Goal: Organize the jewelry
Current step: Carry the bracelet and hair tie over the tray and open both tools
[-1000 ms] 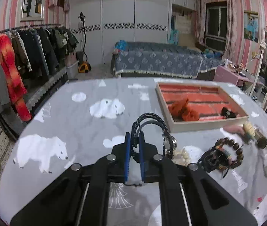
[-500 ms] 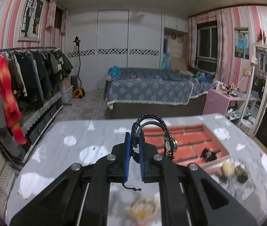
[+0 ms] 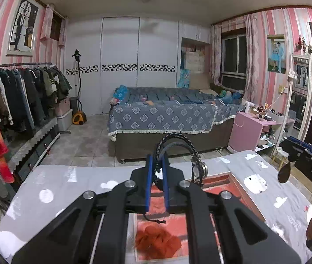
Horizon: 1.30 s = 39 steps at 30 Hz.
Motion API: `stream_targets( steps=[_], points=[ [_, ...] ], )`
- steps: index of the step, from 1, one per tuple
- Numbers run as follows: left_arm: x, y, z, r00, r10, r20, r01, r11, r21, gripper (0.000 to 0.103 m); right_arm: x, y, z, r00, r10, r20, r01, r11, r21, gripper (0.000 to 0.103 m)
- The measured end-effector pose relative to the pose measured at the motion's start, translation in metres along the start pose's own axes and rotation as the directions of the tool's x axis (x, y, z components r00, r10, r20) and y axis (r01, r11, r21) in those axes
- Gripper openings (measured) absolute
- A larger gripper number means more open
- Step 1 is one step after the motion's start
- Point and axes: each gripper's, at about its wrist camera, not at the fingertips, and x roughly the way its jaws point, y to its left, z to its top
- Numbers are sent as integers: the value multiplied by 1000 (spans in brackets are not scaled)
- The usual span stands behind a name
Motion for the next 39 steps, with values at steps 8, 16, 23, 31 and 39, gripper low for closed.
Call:
stream_targets(
  steps=[8, 16, 23, 31, 39],
  points=[
    [65, -7, -12, 998, -6, -58, 4, 999, -35, 9, 70, -2, -9, 998, 3, -58, -3, 1000, 1, 22],
    [125, -21, -56, 984, -21, -176, 16, 999, -30, 9, 137, -6, -59, 983, -2, -185, 4, 1000, 10, 22],
    [155, -21, -82, 966, -20, -258, 12, 999, -31, 9, 171, -16, -88, 962, -18, -272, 24, 1000, 18, 22],
    [169, -20, -103, 947, -7, -322, 2, 1000, -17, 9, 174, -16, -97, 953, -19, -303, 26, 1000, 17, 22],
    [179, -23, -115, 932, 0, -362, -3, 1000, -8, 9, 184, -17, -107, 932, -26, -360, 33, 999, 16, 22]
  ],
)
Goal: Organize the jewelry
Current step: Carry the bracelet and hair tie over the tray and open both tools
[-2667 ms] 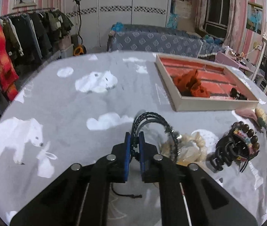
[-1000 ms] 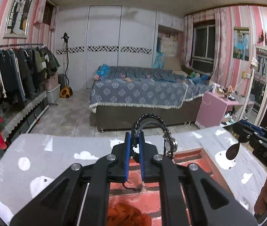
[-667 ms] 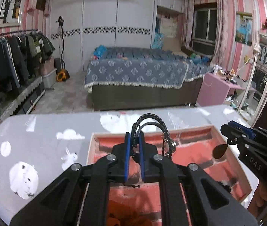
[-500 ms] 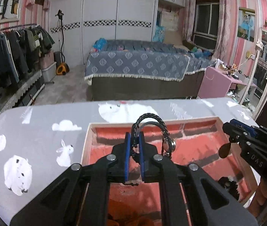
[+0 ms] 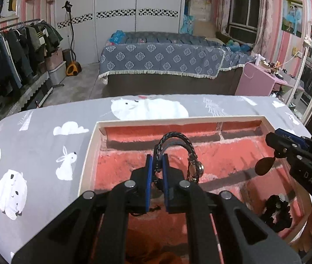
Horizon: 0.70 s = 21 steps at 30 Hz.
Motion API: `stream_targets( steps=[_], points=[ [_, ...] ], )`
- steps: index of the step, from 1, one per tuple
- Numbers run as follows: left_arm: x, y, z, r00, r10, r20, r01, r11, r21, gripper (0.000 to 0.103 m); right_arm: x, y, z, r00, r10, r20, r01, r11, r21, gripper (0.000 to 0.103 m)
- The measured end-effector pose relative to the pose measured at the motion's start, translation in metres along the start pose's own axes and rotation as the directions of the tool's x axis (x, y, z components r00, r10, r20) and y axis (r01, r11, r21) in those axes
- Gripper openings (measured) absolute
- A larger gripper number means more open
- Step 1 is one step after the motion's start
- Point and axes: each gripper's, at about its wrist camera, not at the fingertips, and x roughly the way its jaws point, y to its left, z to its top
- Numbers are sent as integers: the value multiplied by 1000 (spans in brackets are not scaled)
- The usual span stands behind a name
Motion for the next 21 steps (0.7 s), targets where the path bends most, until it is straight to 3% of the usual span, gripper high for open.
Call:
stream_targets(
  steps=[10, 21],
  points=[
    [9, -1, -4, 999, 32, -31, -32, 999, -4, 9, 10, 1, -4, 998, -2, -56, 3, 1000, 7, 23],
    [12, 1, -4, 998, 50, -38, -50, 999, -8, 9, 12, 2, -5, 998, 4, -59, -3, 1000, 10, 23]
  ],
)
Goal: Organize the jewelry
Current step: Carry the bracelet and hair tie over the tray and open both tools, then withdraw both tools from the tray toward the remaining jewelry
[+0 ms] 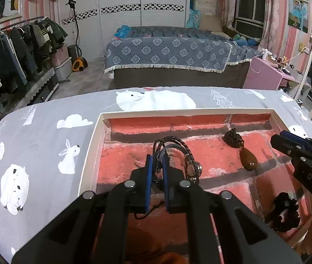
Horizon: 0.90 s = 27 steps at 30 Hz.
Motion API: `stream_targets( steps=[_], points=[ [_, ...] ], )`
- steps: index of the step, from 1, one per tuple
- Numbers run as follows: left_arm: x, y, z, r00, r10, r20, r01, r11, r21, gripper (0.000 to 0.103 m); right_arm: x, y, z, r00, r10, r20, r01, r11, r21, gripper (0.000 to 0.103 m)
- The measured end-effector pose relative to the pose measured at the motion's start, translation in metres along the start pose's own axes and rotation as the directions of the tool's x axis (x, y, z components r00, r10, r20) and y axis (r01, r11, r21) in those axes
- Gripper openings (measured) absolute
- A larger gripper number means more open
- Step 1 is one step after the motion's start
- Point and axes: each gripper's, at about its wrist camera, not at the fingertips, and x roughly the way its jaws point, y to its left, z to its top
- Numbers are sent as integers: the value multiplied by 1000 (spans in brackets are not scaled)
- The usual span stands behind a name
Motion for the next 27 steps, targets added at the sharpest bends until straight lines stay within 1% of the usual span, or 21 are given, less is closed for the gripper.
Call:
stream_targets(
  steps=[6, 8, 9, 10, 12, 17, 19, 20, 21, 22, 23, 25, 26, 27],
  points=[
    [0, 4, -1, 1000, -2, -9, 2, 1000, -23, 11, 0, 1, 2, 1000, 1, 5, -1, 1000, 3, 23],
    [-2, 6, 0, 1000, -9, -3, 9, 999, -33, 35, -1, 0, 3, 1000, 4, 8, -4, 1000, 4, 23],
    [-6, 7, 1, 1000, -7, 16, 8, 999, -43, 60, -2, 0, 3, 1000, 5, 12, -5, 1000, 5, 23],
    [-10, 8, 2, 999, 2, 34, -1, 999, -47, 67, -4, -1, 3, 1000, 6, 13, -6, 1000, 6, 23],
    [-16, 9, 5, 999, 16, 52, -14, 999, -47, 67, -6, -1, 4, 1000, 9, 17, -9, 1000, 8, 23],
    [-35, 16, 15, 997, -12, 81, 18, 998, -67, 67, -21, -4, 9, 999, 19, 45, -19, 1000, 10, 23],
    [-49, 22, 23, 994, -19, 107, 27, 997, -70, 67, -37, -5, 14, 997, 13, 78, -14, 1000, 7, 23],
    [-55, 25, 26, 993, -18, 120, 28, 997, -77, 67, -47, -8, 17, 995, 9, 98, -10, 1000, 7, 27],
    [-63, 30, 27, 991, -12, 135, 24, 996, -90, 67, -55, -9, 18, 993, 8, 114, -9, 1000, 10, 36],
    [-75, 38, 30, 988, 0, 157, 16, 994, -105, 67, -66, -12, 20, 991, 10, 131, -12, 1000, 15, 42],
    [-82, 42, 31, 986, 3, 165, 15, 994, -109, 67, -80, -15, 21, 988, 17, 153, -20, 1000, 22, 46],
    [-100, 52, 32, 983, 18, 185, 4, 993, -115, 67, -107, -19, 21, 981, 22, 191, -27, 999, 26, 46],
    [-111, 55, 29, 980, 27, 196, -6, 994, -107, 67, -117, -21, 20, 978, 21, 206, -28, 999, 29, 50],
    [-117, 56, 28, 979, 31, 202, -11, 995, -101, 67, -128, -23, 17, 975, 21, 223, -29, 999, 33, 58]
  ],
)
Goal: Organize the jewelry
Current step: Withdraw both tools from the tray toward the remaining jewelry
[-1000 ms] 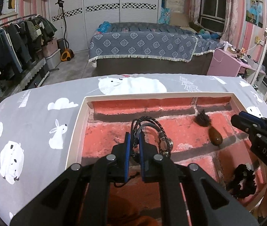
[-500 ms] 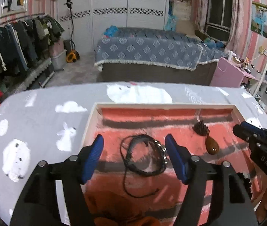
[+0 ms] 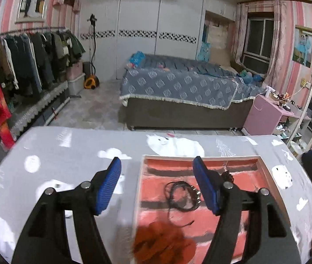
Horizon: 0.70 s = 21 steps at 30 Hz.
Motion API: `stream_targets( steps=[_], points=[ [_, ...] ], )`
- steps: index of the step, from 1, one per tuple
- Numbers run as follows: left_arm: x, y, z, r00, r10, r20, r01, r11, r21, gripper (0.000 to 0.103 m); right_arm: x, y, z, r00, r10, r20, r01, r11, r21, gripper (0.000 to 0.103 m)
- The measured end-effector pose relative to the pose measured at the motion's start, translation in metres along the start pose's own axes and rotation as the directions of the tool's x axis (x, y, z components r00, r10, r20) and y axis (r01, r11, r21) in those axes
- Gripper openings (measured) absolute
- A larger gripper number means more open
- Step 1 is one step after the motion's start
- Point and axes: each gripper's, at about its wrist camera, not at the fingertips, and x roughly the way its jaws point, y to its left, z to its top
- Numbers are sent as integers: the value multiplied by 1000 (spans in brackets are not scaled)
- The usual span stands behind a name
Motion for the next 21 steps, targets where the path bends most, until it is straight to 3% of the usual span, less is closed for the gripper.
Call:
stream_targets(
  steps=[2, 7, 9, 13, 16, 19, 21],
  points=[
    [-22, 4, -4, 1000, 16, 23, -16, 1000, 25, 74, -27, -4, -5, 1000, 0, 30, 0, 1000, 13, 68],
    [-82, 17, -29, 997, 35, 63, -38, 998, 45, 76, -84, -5, -28, 998, -9, 56, 9, 1000, 5, 71],
    [-103, 22, -47, 996, 46, 70, -49, 998, 49, 76, -109, -6, -46, 997, -6, 77, 6, 1000, -3, 82],
    [-145, 34, -104, 996, 61, 67, -63, 997, 33, 76, -156, -13, -106, 992, -16, 129, 13, 1000, 19, 84],
    [-164, 35, -146, 996, 48, 73, -49, 999, 19, 80, -177, -23, -164, 989, -14, 146, -4, 993, 120, 88],
    [-177, 26, -183, 993, 64, 96, -66, 998, 23, 83, -184, -26, -200, 991, -32, 133, 9, 985, 174, 91],
    [-180, 16, -200, 995, 57, 79, -59, 998, 29, 83, -184, -21, -217, 993, -70, 96, 56, 988, 147, 91]
  ],
)
